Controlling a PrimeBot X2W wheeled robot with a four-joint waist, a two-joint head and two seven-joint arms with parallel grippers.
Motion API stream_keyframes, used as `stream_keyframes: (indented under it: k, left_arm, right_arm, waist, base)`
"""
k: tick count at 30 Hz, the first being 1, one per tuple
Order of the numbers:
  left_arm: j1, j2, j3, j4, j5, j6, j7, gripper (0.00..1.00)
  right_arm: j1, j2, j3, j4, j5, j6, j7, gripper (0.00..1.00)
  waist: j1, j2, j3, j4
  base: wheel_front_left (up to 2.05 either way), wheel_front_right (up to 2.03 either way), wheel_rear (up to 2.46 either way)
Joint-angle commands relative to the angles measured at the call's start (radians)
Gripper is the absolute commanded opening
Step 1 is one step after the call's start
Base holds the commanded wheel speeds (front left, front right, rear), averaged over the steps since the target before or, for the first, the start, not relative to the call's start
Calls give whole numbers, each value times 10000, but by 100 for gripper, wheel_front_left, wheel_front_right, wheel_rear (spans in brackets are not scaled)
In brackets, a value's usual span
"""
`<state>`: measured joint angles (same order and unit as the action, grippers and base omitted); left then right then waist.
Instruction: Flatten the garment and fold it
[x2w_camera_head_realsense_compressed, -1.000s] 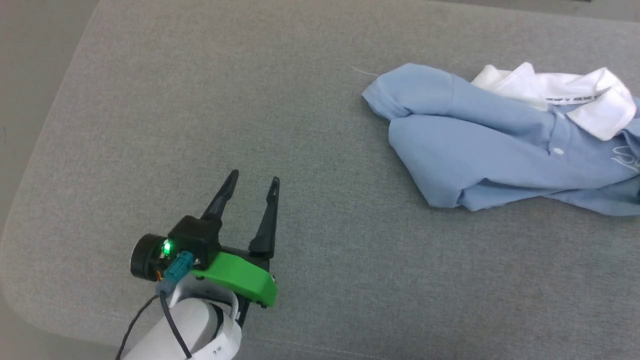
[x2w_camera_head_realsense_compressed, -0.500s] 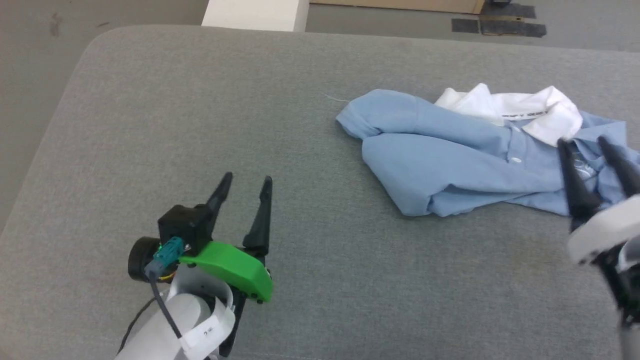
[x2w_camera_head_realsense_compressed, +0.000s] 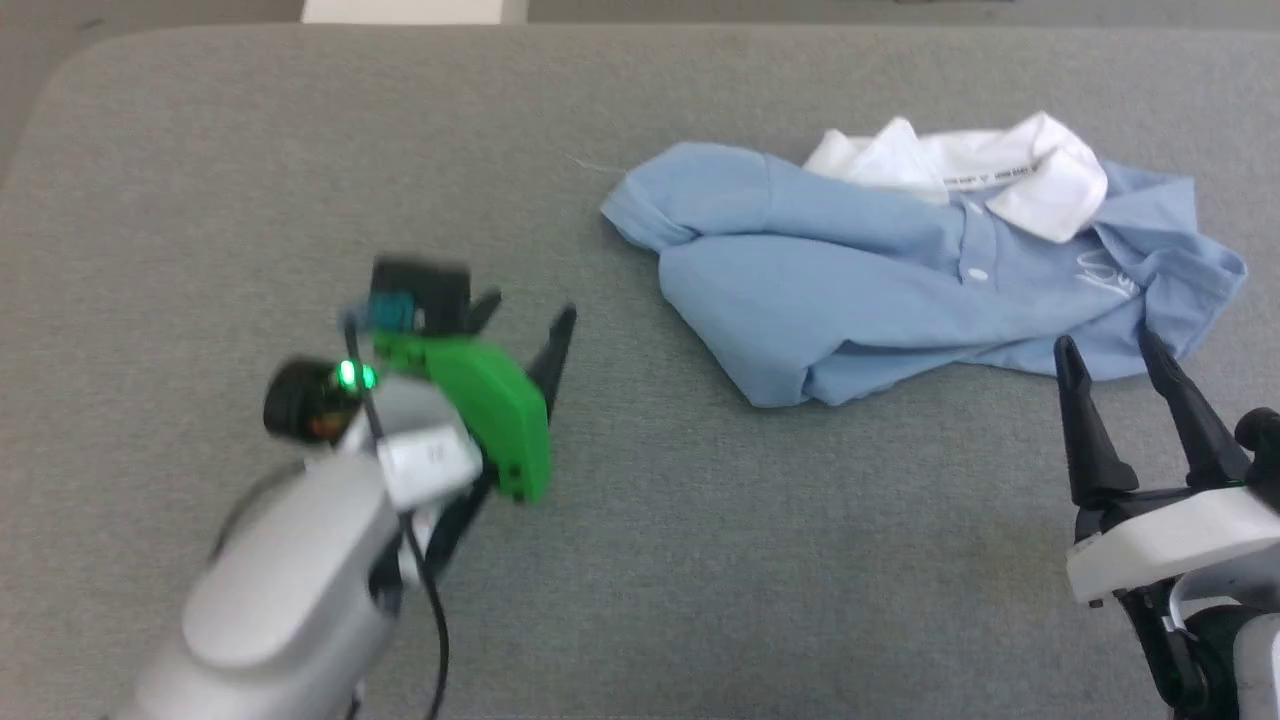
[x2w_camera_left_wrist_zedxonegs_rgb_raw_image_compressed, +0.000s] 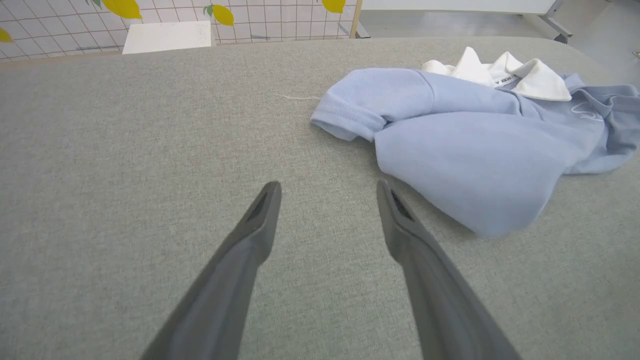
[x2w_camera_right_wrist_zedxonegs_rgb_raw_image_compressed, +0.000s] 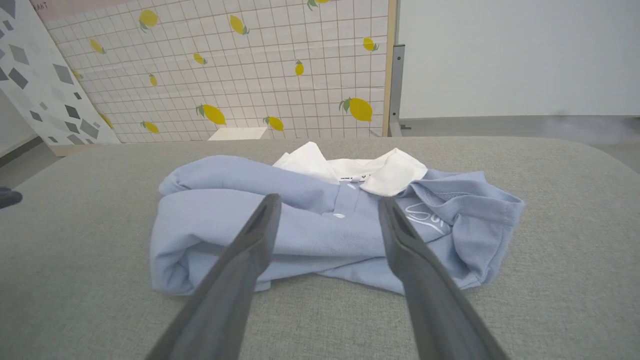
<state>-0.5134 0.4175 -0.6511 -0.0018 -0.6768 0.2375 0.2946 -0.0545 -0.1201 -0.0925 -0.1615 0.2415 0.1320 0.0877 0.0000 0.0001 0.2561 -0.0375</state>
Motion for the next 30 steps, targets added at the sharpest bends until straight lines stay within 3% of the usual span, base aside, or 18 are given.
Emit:
stream_keyframes:
  k: [1, 11, 18, 25, 30]
  left_arm:
    - [-690, 25, 70, 197, -119, -14, 427, 100]
    - [-4034, -443, 204, 2307, -829, -329, 3299, 100]
    - [-5390, -63, 3, 3631, -1222, -908, 5283, 100]
    - [-6372, 597, -252, 4333, -924, -1337, 6189, 100]
    - [-6236, 655, -382, 4547, -880, -1337, 6243, 100]
  right_arm:
    - [106, 53, 76, -121, -87, -13, -65, 100]
    - [-126, 326, 364, -266, -329, -13, -512, 100]
    - [-276, 445, 745, -40, -411, -13, -919, 100]
    - [-456, 562, 1087, 225, -377, -13, -1307, 100]
    - [-483, 632, 1153, 373, -343, -13, -1499, 100]
  waist:
    - [0, -1, 659, -580]
    - [0, -1, 1779, -1589]
    - [0, -1, 2218, -2207]
    - [0, -1, 2635, -2666]
    - [0, -1, 2869, -2724]
  base:
    - [0, 0, 0]
    - [0, 0, 0]
    - [0, 0, 0]
    - [0, 0, 0]
    - [0, 0, 0]
